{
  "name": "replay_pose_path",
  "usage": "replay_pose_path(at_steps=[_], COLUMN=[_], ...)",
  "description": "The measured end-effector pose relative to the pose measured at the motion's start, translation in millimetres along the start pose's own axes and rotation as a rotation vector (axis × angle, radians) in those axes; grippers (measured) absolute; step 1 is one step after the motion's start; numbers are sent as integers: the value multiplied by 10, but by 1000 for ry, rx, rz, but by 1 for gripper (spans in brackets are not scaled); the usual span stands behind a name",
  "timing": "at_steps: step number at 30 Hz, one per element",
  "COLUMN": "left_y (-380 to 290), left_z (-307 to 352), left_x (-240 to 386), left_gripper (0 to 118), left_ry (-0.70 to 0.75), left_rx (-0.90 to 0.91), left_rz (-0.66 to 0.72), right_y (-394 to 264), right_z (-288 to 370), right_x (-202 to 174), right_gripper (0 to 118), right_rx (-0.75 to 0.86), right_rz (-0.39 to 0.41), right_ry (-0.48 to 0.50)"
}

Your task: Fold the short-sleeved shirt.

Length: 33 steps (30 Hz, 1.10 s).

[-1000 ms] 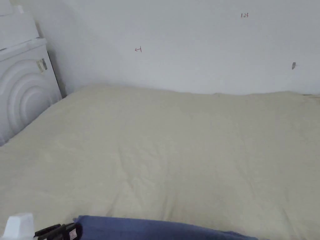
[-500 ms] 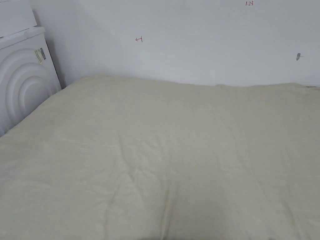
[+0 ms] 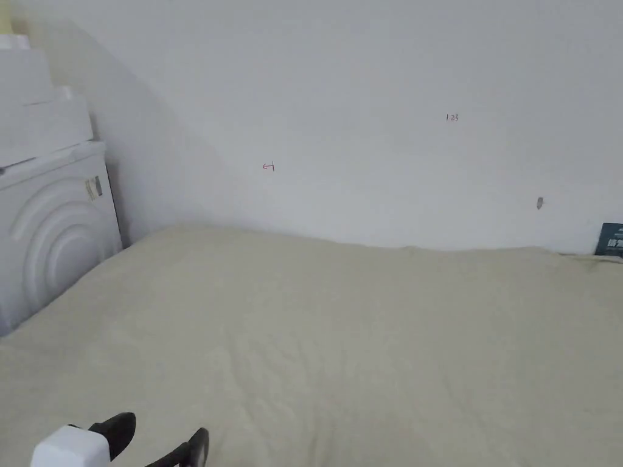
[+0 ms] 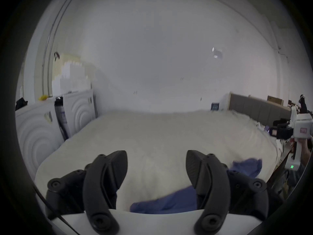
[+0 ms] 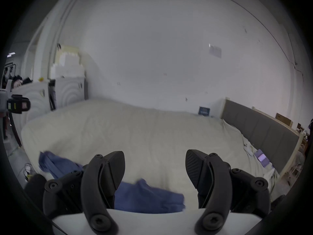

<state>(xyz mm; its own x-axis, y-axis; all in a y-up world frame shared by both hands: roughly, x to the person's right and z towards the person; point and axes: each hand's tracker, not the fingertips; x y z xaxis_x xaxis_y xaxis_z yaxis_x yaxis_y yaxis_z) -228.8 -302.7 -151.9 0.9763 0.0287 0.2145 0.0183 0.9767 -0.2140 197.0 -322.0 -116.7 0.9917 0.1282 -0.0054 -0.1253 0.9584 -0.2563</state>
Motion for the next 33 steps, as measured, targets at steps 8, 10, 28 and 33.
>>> replay_pose_path(at_steps=[8, 10, 28, 33], left_y=[-42, -123, -1008, -1599], left_z=[23, 57, -188, -465], left_x=[481, 508, -727, -1399], left_gripper=[60, 26, 75, 77], left_ry=[-64, -66, -61, -98], left_rx=[23, 16, -259, -399], left_rz=[-11, -15, 357, 563], right_y=[15, -63, -377, -461], right_z=[-16, 7, 36, -27], right_x=[-267, -307, -319, -330], right_gripper=[78, 66, 1, 1], right_rx=[-11, -21, -123, -177], right_rz=[-169, -186, -250, -282], right_ry=[126, 147, 159, 170])
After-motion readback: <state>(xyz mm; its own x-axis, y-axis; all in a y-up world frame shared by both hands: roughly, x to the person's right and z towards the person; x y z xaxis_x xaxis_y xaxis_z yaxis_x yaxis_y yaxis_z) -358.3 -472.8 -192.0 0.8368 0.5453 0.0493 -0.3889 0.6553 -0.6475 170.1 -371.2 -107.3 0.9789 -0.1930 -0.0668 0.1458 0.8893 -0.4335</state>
